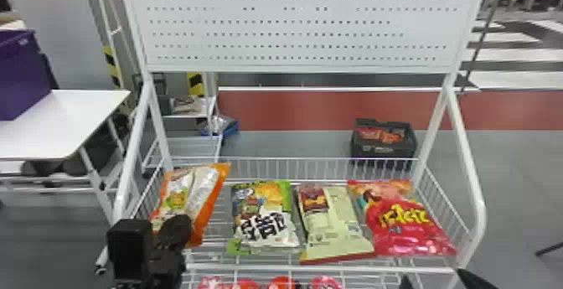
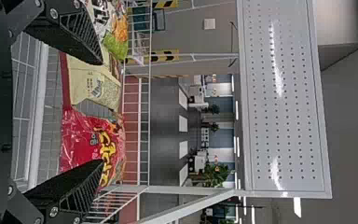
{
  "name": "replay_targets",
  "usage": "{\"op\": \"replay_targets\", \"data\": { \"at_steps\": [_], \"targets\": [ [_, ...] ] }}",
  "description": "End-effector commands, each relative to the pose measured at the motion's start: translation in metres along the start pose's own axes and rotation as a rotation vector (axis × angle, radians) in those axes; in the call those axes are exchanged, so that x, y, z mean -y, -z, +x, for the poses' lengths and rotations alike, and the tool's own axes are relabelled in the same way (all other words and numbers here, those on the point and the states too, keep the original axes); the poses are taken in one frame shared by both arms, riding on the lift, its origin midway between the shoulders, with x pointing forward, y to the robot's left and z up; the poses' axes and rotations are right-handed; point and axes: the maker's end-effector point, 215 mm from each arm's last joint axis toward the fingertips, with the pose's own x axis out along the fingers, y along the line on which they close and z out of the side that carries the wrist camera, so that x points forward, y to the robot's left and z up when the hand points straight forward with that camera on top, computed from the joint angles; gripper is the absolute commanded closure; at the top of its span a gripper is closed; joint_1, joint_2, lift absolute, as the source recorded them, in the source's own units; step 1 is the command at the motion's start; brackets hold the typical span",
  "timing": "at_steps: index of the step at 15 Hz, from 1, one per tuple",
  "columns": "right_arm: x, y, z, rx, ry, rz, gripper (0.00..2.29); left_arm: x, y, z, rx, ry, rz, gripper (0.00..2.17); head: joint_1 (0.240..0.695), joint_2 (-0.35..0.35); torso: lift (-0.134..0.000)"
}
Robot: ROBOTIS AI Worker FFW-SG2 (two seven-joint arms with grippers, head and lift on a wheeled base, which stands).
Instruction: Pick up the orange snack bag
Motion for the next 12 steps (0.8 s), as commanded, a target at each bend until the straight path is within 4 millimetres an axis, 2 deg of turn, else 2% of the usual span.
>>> {"op": "replay_targets", "data": {
  "at_steps": [1, 5, 7, 12],
  "targets": [
    [0.000, 0.000, 0.000, -0.001, 0.001, 0.001, 0.14, -0.004, -0.004, -0.014, 0.034, -0.004, -0.027, 1.20, 0.499, 0.000, 0.000],
    [-0.001, 0.000, -0.002, -0.002, 0.000, -0.003, 0.14, -0.011, -0.016, -0.038, 0.137, -0.023, -0.085, 1.20, 0.499, 0.000, 0.000],
    [-0.001, 0.000, -0.002, -0.002, 0.000, -0.003, 0.14, -0.007, -0.027, -0.061, 0.190, -0.010, -0.107, 1.20, 0.499, 0.000, 0.000],
    [-0.005, 0.000, -0.002, -0.001, -0.006, 0.001, 0.14, -0.007, -0.032, -0.094, 0.246, -0.001, -0.130, 1.20, 0.499, 0.000, 0.000]
  ]
}}
